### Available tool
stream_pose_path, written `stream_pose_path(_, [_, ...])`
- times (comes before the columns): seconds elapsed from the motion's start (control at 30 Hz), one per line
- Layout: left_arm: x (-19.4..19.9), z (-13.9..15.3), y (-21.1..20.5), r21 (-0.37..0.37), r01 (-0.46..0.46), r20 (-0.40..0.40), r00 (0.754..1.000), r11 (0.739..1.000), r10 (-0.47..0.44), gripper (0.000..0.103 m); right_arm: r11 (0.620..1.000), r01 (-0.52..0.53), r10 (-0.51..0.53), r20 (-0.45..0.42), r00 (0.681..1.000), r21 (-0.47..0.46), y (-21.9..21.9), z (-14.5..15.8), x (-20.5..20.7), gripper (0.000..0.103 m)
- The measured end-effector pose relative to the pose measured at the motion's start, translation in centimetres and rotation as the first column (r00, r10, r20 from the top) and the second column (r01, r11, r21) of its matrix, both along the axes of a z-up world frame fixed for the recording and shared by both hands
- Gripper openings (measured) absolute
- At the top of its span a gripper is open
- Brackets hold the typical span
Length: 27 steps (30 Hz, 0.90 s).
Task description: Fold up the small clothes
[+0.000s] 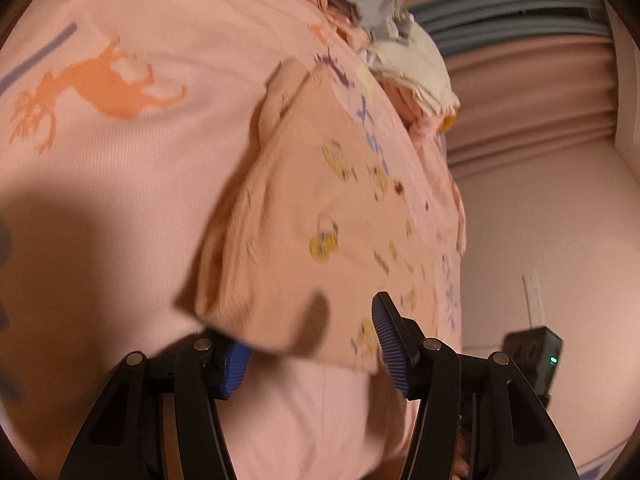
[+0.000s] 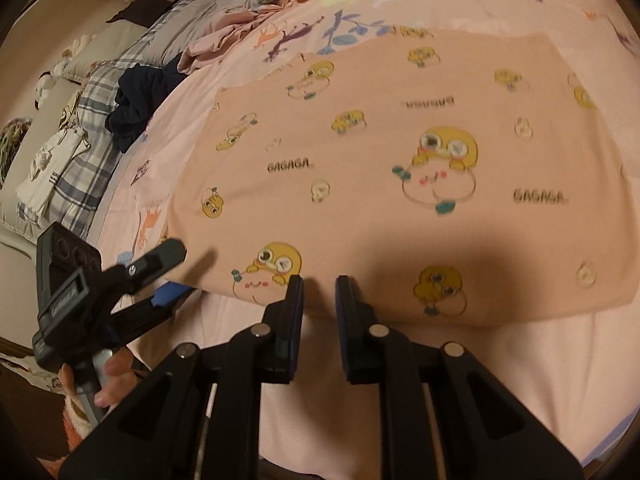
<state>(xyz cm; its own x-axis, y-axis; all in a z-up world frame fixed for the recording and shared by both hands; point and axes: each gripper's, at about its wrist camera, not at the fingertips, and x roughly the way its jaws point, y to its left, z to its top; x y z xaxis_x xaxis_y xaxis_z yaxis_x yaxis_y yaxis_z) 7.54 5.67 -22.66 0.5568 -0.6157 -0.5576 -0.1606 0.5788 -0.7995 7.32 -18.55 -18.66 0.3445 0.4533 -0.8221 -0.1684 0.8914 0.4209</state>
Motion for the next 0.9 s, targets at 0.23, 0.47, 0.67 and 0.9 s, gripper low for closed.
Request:
stream_pose_path(0.23, [2.7, 0.3, -0.4, 0.220, -0.139, -0.010, 0.989, 0.965, 0.145, 0.011, 0.998, -0.014, 0.017, 0.066, 0.998, -0.057, -0.5, 0.7, 3.5, 0.019])
stream_pose_path(0.47, [3.1, 2.2, -3.3, 0.425, -0.144, 0.078, 0.989, 0.894, 0.123, 0.006, 0.993, 0.021, -0.023, 0.023, 0.999, 0.114, -2.9, -3.0, 4.7, 0.000])
stream_pose_path(0.67, [3.4, 5.9, -7.6, 0.537, -0.132, 0.263, 0.965, 0.833, -0.016, 0.006, 0.894, 0.127, -0.094, -0.096, 0.991, 0.430, -8.4, -4.2, 4.1, 0.005])
stream_pose_path(0.9, [4.4, 4.7, -19.0, 0.552, 0.262, 0.218, 0.871, 0.792, -0.441, 0.006, 0.827, 0.319, -0.349, -0.022, 0.937, 0.463, -17.4, -0.8, 1.9, 0.012])
